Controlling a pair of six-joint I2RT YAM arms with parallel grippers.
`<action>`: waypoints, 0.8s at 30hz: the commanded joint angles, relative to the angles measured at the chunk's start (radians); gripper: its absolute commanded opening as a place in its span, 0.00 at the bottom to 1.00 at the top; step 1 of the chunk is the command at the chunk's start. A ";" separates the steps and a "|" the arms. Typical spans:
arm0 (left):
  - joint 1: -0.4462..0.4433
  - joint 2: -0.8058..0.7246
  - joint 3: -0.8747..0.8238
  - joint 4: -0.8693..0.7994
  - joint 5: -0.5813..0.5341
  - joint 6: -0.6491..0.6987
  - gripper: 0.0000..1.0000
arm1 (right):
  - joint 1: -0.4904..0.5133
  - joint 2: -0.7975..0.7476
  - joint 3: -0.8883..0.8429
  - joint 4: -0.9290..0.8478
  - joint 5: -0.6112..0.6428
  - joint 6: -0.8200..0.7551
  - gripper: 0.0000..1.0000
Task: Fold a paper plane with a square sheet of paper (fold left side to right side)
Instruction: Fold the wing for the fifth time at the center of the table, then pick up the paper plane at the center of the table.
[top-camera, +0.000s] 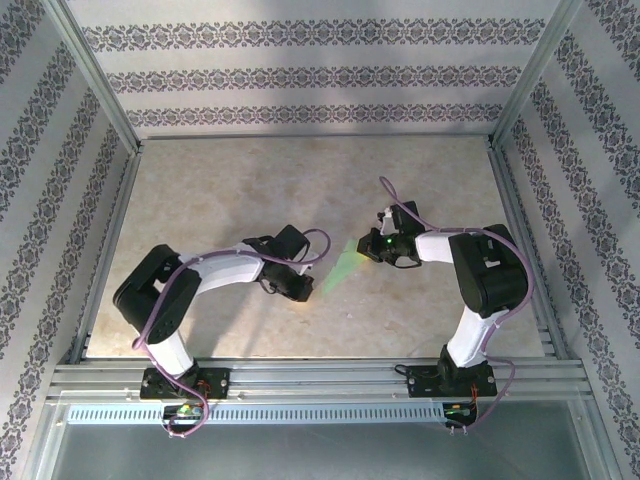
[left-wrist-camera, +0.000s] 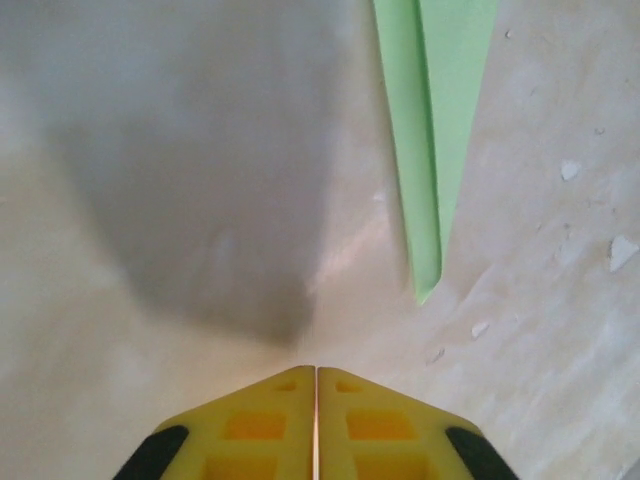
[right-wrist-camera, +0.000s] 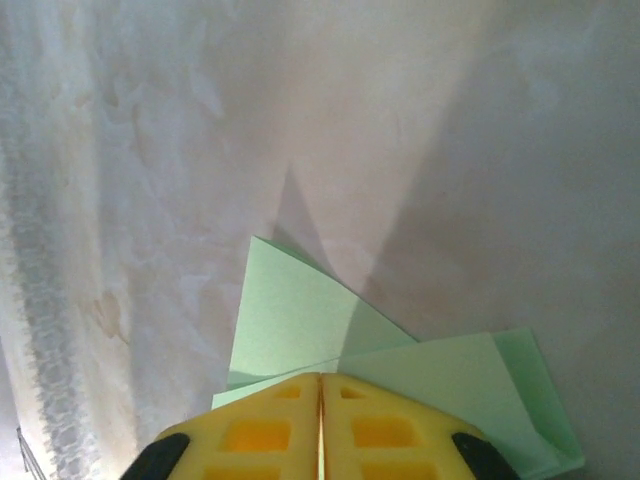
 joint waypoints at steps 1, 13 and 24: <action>0.034 -0.104 -0.025 0.021 0.005 -0.041 0.17 | 0.010 -0.068 0.064 -0.169 0.098 -0.057 0.22; 0.076 -0.451 -0.199 0.237 -0.326 -0.107 0.45 | 0.202 -0.289 0.225 -0.596 0.538 0.063 0.63; 0.094 -0.576 -0.305 0.289 -0.457 -0.077 0.62 | 0.431 0.025 0.626 -1.159 0.826 0.475 0.70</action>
